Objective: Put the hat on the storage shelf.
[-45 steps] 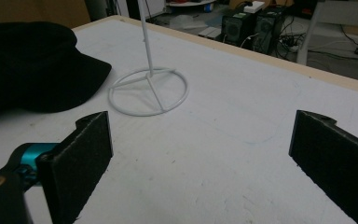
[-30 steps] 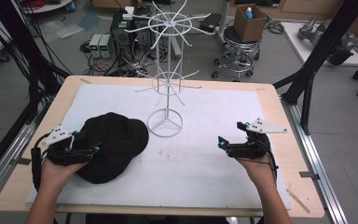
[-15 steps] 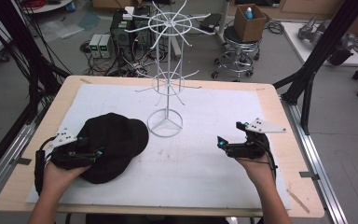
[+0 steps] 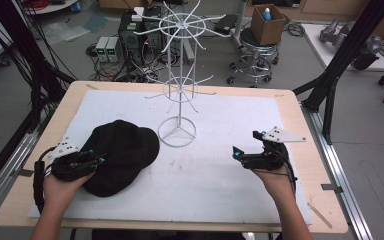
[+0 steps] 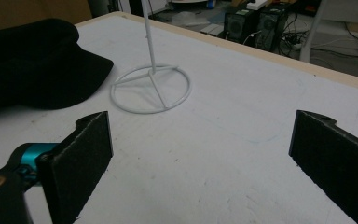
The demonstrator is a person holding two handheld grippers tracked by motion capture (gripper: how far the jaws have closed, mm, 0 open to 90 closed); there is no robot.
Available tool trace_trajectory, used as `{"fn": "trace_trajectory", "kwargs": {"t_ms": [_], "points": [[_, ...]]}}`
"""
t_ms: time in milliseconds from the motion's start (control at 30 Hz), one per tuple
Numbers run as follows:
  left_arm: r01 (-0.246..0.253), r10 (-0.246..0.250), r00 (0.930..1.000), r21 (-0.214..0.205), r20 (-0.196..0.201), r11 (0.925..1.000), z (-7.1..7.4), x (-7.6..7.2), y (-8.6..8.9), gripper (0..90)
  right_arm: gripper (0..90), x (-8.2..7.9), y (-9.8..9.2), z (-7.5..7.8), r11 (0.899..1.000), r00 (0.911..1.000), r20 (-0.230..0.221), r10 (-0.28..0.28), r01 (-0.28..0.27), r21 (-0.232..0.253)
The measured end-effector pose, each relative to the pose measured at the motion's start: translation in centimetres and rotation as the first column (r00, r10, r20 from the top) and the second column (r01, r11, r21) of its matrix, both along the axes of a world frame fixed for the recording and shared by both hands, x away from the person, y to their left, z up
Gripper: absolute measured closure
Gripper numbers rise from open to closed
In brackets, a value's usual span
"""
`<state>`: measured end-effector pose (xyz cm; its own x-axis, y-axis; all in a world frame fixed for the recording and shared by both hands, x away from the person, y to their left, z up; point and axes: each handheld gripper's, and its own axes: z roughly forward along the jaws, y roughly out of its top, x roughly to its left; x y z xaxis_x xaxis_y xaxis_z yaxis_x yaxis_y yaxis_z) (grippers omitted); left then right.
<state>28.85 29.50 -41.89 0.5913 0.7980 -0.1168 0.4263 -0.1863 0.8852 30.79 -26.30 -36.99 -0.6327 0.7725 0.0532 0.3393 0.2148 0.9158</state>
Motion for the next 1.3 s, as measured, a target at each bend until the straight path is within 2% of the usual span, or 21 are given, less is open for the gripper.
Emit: {"fn": "trace_trajectory", "kwargs": {"t_ms": [167, 200, 267, 300, 567, 633, 700, 733, 767, 1000, 1033, 1067, 1200, 1233, 1267, 1300], "points": [[0.017, -0.017, 0.9997, -0.028, 0.016, 0.9995, 0.4, -0.1, 0.3, 68.9, 5.1, 0.0, -0.1, 0.0, 1.000, 1.0000, -0.005, -0.003, 0.003, 0.003], [0.027, -0.025, 0.9990, -0.048, 0.037, 0.9985, 0.7, -0.2, 0.5, 69.2, 5.1, 0.0, -0.1, 0.0, 1.000, 1.0000, -0.005, -0.003, 0.003, 0.001], [0.029, -0.027, 0.9988, -0.064, 0.041, 0.9975, 0.9, -0.2, 0.6, 69.7, 5.1, 0.0, -0.1, -0.1, 1.000, 1.0000, -0.004, -0.002, 0.002, 0.000], [0.046, -0.041, 0.9971, -0.082, 0.063, 0.9956, 1.3, -0.3, 0.8, 69.8, 5.1, 0.0, -0.1, -0.1, 1.000, 0.9999, -0.009, -0.005, 0.005, 0.002], [0.084, -0.073, 0.9901, -0.085, 0.119, 0.9929, 2.5, -0.4, 0.7, 70.3, 5.1, 0.0, -0.1, -0.2, 1.000, 1.0000, -0.007, -0.006, 0.006, 0.001], [0.108, -0.095, 0.9853, -0.088, 0.142, 0.9902, 3.3, -0.2, 0.8, 70.4, 5.1, 0.0, -0.1, -0.2, 1.000, 0.9999, -0.008, -0.006, 0.006, 0.002], [0.112, -0.098, 0.9843, -0.089, 0.146, 0.9897, 3.5, -0.2, 0.8, 70.4, 5.1, 0.0, -0.1, -0.1, 1.000, 0.9999, -0.008, -0.007, 0.007, 0.001], [0.126, -0.110, 0.9804, -0.091, 0.163, 0.9879, 4.3, -0.1, 0.7, 70.3, 5.1, 0.0, -0.1, -0.2, 1.000, 0.9999, -0.010, -0.007, 0.007, 0.003], [0.126, -0.110, 0.9804, -0.091, 0.163, 0.9879, 4.3, -0.1, 0.7, 70.3, 5.1, 0.0, 0.0, -0.2, 1.000, 0.9999, -0.011, -0.006, 0.006, 0.002], [0.180, -0.158, 0.9652, -0.093, 0.208, 0.9792, 6.8, 0.2, 0.4, 70.4, 5.1, 0.0, 0.1, -0.2, 1.000, 0.9999, -0.012, -0.004, 0.004, -0.001], [0.194, -0.171, 0.9609, -0.090, 0.218, 0.9769, 7.5, 0.3, 0.2, 70.4, 5.1, 0.1, 0.1, -0.3, 1.000, 0.9999, -0.014, -0.006, 0.006, 0.001], [0.194, -0.171, 0.9609, -0.090, 0.218, 0.9769, 7.5, 0.3, 0.2, 70.4, 5.1, 0.1, 0.1, -0.3, 1.000, 0.9999, -0.015, -0.006, 0.006, 0.000], [0.219, -0.193, 0.9530, -0.091, 0.234, 0.9715, 8.9, 0.3, 0.0, 70.4, 5.1, 0.1, 0.1, -0.3, 1.000, 0.9998, -0.018, -0.005, 0.005, 0.002], [0.229, -0.201, 0.9499, -0.099, 0.240, 0.9683, 9.5, 0.4, 0.1, 70.4, 5.1, 0.1, 0.1, -0.2, 1.000, 0.9999, -0.014, -0.005, 0.005, 0.001], [0.229, -0.201, 0.9499, -0.099, 0.240, 0.9683, 9.5, 0.4, 0.1, 70.4, 5.1, 0.1, 0.1, -0.2, 1.000, 0.9999, -0.014, -0.005, 0.005, 0.001], [0.247, -0.210, 0.9435, -0.122, 0.256, 0.9613, 10.2, 0.3, 0.4, 70.4, 5.1, 0.0, 0.1, -0.2, 1.000, 0.9999, -0.012, -0.004, 0.004, 0.002]]}}
